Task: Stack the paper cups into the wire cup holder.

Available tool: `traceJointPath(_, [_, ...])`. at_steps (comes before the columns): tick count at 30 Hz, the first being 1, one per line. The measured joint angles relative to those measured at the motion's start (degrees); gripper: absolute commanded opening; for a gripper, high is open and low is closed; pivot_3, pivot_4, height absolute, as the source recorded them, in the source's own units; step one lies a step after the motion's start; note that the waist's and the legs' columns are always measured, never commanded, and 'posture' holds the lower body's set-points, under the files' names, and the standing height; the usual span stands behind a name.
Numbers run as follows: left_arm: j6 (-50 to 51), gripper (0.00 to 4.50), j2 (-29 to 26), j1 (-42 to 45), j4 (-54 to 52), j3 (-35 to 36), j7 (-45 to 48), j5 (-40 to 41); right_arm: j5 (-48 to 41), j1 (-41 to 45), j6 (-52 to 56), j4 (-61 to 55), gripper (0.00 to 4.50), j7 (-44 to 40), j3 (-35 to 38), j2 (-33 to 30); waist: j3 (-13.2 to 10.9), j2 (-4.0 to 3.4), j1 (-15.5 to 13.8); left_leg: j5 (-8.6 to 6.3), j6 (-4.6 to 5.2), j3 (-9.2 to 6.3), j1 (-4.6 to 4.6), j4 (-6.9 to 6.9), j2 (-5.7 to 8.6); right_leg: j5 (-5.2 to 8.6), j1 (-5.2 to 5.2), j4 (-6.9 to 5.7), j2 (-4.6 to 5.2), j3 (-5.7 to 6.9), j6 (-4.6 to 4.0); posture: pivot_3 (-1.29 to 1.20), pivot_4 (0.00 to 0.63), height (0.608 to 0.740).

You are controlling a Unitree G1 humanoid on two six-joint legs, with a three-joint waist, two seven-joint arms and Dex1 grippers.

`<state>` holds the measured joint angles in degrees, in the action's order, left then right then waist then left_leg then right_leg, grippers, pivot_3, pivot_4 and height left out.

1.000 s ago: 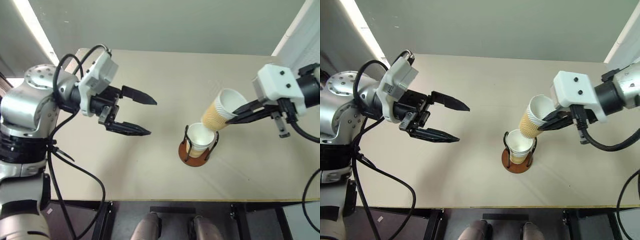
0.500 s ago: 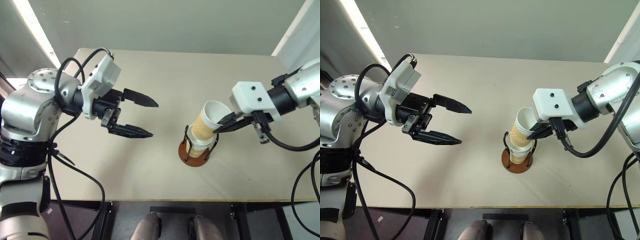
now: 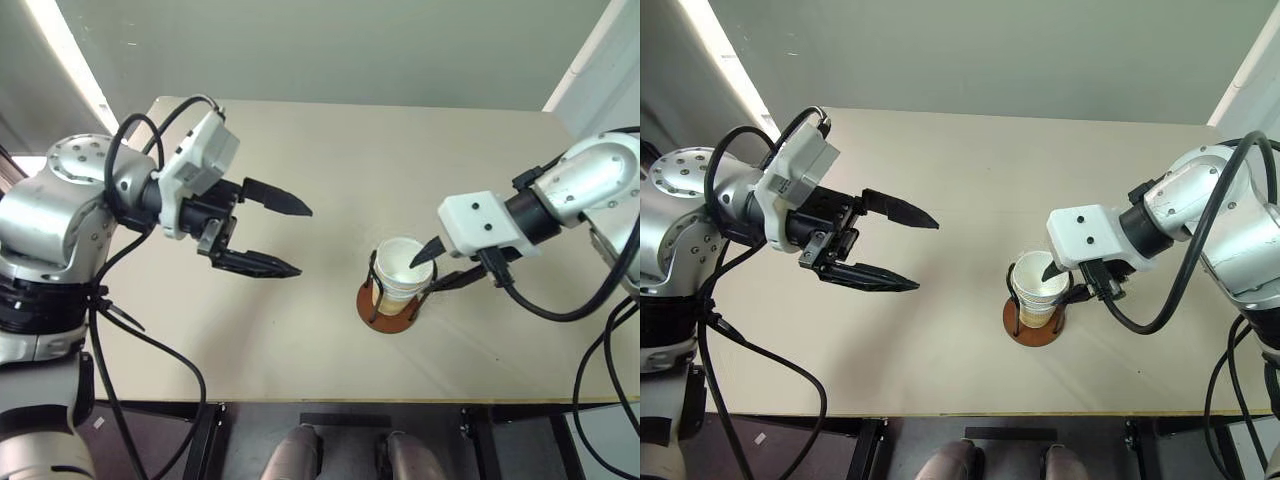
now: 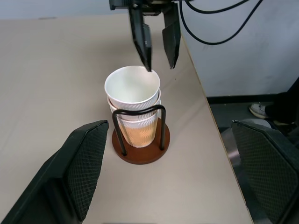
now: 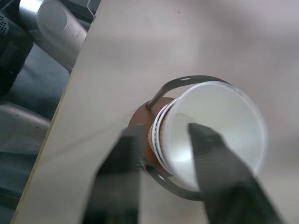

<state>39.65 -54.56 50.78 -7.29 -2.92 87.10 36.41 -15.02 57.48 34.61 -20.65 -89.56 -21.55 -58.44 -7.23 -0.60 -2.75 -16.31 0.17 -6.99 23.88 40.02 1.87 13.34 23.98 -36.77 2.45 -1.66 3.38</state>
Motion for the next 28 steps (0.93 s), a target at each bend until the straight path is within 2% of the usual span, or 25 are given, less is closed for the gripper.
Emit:
traceJointPath(5, [-0.5,4.50,-0.6,0.1,0.0,-0.1,0.3,-0.6,-0.5,1.9,2.2,2.2,4.37,2.5,1.1,3.4,0.0,0.00,0.1,0.00,0.00,0.00,0.00,-0.01,0.00,0.01,0.01,0.01,0.00,0.00,-0.01,0.00,0.150,0.740])
traceJointPath(6, [-0.6,4.50,-0.7,0.1,0.0,-0.1,0.3,-0.7,-1.2,2.2,3.5,2.9,4.45,3.3,2.3,3.9,0.0,0.00,0.1,0.00,0.00,0.00,0.01,-0.01,0.01,0.00,0.01,0.03,0.00,0.00,-0.01,0.00,0.150,0.740])
traceJointPath(11, [-0.4,4.50,-1.8,0.1,-0.4,-0.1,0.2,-0.6,-6.9,2.8,11.7,6.8,4.45,8.9,12.4,4.5,0.0,0.00,-0.1,0.00,-0.01,-0.03,0.03,-0.04,0.01,0.01,-0.01,0.09,0.00,0.00,-0.01,0.00,0.150,0.740])
traceJointPath(17, [3.0,4.50,-2.2,-1.6,-2.8,1.9,-4.2,1.0,-13.1,-3.4,20.8,15.7,4.45,21.7,26.1,11.6,0.0,0.02,0.0,0.05,-0.09,0.00,-0.09,-0.07,0.01,0.01,-0.04,0.03,0.00,-0.02,-0.01,0.00,0.150,0.740])
traceJointPath(22, [6.7,4.50,-1.9,-5.1,-3.7,6.6,-10.7,3.5,-11.9,-9.5,18.5,22.2,4.45,28.3,27.4,13.7,0.0,-0.02,0.0,0.06,-0.11,0.03,-0.10,-0.14,0.00,0.01,0.01,-0.02,0.00,-0.03,-0.02,0.00,0.150,0.740])
traceJointPath(28, [8.0,4.50,0.9,-9.9,-4.0,12.5,-21.6,4.4,-9.2,-10.0,10.3,32.0,4.45,34.8,28.2,16.0,0.0,-0.02,0.0,0.07,-0.13,0.03,-0.19,-0.16,0.01,0.01,-0.04,-0.06,0.00,-0.03,-0.02,0.00,0.150,0.740])
